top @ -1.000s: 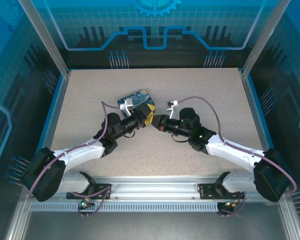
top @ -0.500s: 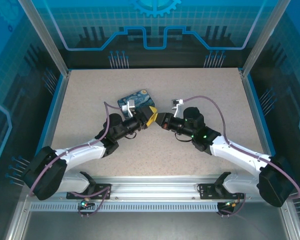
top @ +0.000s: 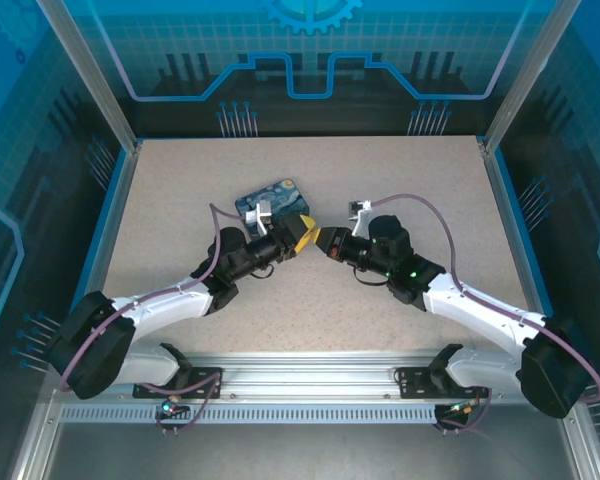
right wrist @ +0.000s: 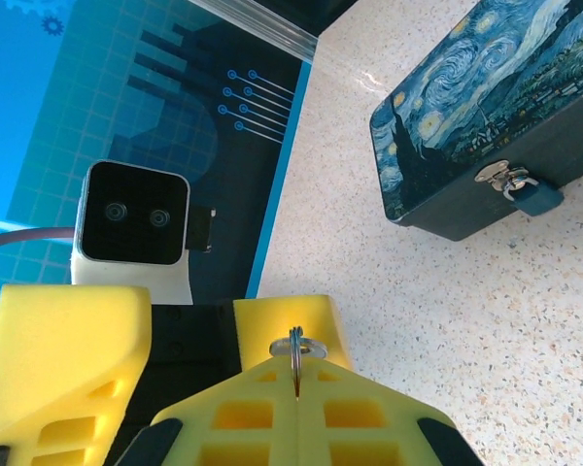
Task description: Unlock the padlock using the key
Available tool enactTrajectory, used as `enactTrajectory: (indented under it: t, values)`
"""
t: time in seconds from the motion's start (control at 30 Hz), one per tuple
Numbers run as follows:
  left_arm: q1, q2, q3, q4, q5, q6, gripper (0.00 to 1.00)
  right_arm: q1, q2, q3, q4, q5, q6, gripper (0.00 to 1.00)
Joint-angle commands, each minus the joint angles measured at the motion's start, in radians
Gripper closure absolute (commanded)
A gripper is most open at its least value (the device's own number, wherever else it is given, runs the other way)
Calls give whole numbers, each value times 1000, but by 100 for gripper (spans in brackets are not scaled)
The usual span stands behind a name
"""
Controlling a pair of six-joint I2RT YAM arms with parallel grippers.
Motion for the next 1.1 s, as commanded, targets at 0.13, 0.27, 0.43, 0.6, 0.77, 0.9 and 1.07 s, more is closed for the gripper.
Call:
enactTrajectory:
  t: [0.13, 0.27, 0.43, 0.6, 0.77, 0.9, 1.07]
  values:
    - [-10, 14, 26, 20, 23, 24, 61, -16, -30, -11, -22, 29, 10, 100]
    - [-11, 15, 27, 19, 25, 22, 68, -17, -34, -14, -23, 29, 13, 100]
    - [-12, 15, 28, 17, 26, 23, 77, -16, -34, -14, -23, 26, 12, 100]
    - [-11, 15, 28, 14, 25, 30, 86, -18, -34, -10, -25, 14, 9, 100]
    - [-12, 13, 28, 6, 24, 39, 99, -21, -47, -12, -35, 10, 1, 100]
    - [-12, 2, 28, -24, 17, 74, 100, -33, -73, -9, -73, -8, -25, 96]
    - [-6, -54, 40, -151, 11, 202, 100, -80, -137, -10, -166, -64, -108, 82]
